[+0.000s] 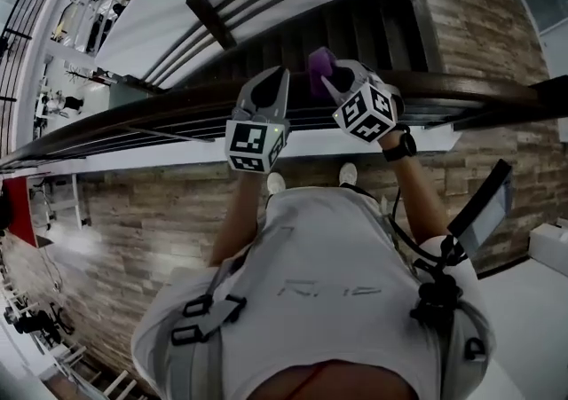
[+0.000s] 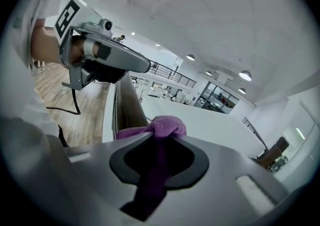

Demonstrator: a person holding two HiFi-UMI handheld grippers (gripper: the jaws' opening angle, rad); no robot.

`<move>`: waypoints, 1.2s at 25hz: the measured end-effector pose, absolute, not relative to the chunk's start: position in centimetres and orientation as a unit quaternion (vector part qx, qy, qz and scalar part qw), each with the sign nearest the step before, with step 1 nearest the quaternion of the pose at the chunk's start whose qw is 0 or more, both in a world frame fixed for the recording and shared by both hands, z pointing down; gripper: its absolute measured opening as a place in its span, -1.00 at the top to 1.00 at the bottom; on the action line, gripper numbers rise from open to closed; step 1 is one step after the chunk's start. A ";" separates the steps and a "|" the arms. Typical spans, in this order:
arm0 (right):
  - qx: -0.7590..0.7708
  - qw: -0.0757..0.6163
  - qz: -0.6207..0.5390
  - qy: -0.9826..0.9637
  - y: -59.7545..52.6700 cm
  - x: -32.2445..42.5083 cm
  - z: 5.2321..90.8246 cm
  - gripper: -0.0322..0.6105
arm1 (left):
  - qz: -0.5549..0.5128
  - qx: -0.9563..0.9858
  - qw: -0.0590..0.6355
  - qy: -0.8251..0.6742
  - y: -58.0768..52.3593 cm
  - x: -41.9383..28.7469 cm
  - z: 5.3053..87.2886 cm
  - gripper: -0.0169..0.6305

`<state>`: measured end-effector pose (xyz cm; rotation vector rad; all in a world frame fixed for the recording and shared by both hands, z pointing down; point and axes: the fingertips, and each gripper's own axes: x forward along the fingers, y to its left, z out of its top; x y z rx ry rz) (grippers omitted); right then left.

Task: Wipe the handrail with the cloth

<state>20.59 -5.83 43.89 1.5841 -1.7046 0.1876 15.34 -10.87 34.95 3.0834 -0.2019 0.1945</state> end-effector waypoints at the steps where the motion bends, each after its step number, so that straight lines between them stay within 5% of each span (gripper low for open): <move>1: 0.634 0.390 0.077 -0.663 -4.9 21.5 43.9 0.72 | 0.063 0.997 0.021 -0.051 -9.9 16.4 34.9 0.94; 30: 0.909 0.298 0.107 -0.271 34.0 56.8 41.5 0.72 | 0.059 0.957 0.022 0.284 23.7 38.6 34.6 0.94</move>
